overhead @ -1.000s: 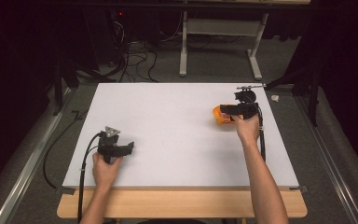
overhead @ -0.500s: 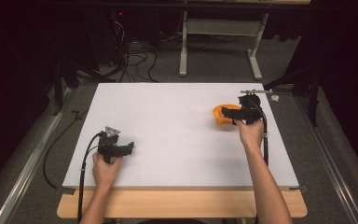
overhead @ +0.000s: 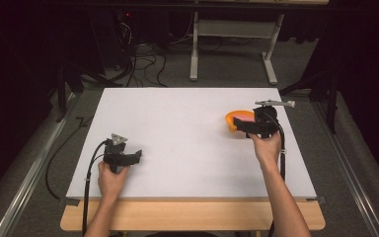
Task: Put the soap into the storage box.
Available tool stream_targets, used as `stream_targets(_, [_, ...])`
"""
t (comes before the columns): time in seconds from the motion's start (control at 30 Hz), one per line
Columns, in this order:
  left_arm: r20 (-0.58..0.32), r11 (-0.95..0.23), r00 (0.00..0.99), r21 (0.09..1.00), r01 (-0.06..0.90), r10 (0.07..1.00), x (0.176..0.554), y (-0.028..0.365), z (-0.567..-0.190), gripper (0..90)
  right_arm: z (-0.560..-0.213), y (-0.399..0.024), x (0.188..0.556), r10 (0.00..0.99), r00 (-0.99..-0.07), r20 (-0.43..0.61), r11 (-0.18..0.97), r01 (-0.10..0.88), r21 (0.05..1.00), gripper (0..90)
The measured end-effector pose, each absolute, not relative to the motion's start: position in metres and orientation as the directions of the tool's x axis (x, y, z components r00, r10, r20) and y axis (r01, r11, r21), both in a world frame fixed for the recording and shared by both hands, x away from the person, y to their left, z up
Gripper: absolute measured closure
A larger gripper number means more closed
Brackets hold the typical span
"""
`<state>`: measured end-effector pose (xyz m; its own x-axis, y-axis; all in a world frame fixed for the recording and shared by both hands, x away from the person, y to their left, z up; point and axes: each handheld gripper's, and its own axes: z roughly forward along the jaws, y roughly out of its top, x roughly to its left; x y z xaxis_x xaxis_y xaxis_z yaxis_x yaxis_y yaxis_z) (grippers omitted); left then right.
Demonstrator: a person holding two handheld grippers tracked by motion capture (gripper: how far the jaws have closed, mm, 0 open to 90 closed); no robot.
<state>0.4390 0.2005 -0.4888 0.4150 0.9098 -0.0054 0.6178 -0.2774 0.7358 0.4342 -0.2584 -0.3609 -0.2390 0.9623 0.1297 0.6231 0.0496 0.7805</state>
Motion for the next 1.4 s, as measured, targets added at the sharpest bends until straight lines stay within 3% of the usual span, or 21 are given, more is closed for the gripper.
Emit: stream_targets(1.4, [-0.005,-0.277,0.415,0.736,0.618,0.910,0.439,0.200,-0.489,17.8,-0.388,-0.248,0.390,0.927,-0.338,0.160,0.077,0.590,0.803,17.7])
